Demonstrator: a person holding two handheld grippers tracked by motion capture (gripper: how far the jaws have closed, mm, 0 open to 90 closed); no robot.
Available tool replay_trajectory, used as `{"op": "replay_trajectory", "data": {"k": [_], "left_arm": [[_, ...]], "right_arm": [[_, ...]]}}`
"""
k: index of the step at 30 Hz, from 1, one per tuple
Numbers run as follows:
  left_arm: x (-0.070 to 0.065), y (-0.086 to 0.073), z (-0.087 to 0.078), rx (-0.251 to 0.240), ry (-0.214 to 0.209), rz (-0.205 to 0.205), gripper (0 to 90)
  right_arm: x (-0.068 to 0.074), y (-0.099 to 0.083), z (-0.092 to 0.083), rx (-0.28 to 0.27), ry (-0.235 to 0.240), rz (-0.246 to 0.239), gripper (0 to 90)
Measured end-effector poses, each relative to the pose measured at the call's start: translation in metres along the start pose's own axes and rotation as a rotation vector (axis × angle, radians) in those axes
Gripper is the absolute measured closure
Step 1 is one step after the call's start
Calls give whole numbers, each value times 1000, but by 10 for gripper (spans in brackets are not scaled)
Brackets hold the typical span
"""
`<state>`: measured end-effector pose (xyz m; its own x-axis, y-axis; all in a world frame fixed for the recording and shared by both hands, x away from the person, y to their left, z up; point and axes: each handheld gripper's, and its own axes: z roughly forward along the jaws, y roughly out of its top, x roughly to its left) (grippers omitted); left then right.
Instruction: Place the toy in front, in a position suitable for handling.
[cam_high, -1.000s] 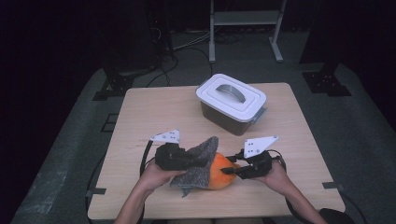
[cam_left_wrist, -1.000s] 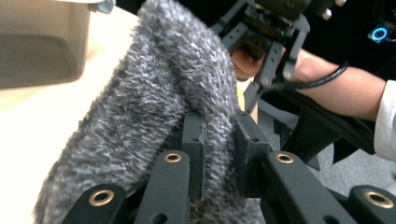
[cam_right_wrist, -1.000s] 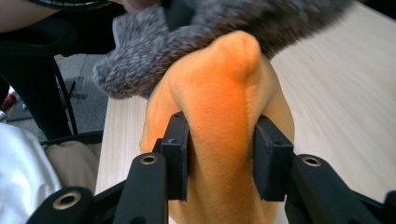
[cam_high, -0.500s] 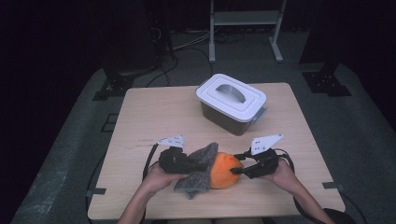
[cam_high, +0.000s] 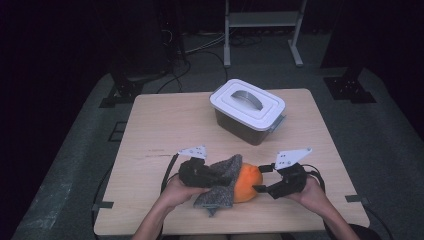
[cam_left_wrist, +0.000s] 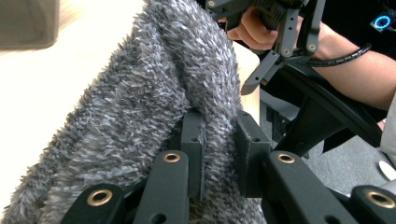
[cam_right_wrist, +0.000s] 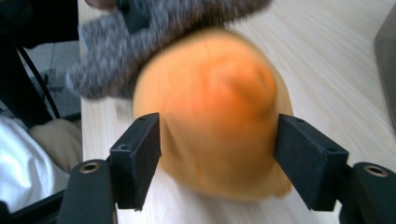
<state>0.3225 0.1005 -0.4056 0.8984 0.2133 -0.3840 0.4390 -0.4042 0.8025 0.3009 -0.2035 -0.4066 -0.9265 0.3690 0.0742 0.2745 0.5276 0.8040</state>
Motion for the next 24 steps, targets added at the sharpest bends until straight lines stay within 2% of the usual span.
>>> {"op": "replay_trajectory", "data": {"k": [2,5,8,11,16,20,24], "left_arm": [[-2,2,1,7,-1,7,763],[-4,7,-1,10,13,27,762],[-6,14,-3,6,19,44,761],[-8,21,-1,19,31,69,759],[-9,24,-2,67,111,117,762],[-3,18,-8,96,150,115,762],[4,5,-14,93,158,86,762]], "right_arm": [[2,6,4,-5,-6,-6,324],[3,7,11,-7,-24,-26,412],[4,7,15,-29,-4,-36,448],[8,8,17,-27,-3,-75,464],[7,4,14,-31,-4,-83,496],[4,-1,10,-28,-1,-87,503],[0,-4,8,-26,0,-82,500]]}}
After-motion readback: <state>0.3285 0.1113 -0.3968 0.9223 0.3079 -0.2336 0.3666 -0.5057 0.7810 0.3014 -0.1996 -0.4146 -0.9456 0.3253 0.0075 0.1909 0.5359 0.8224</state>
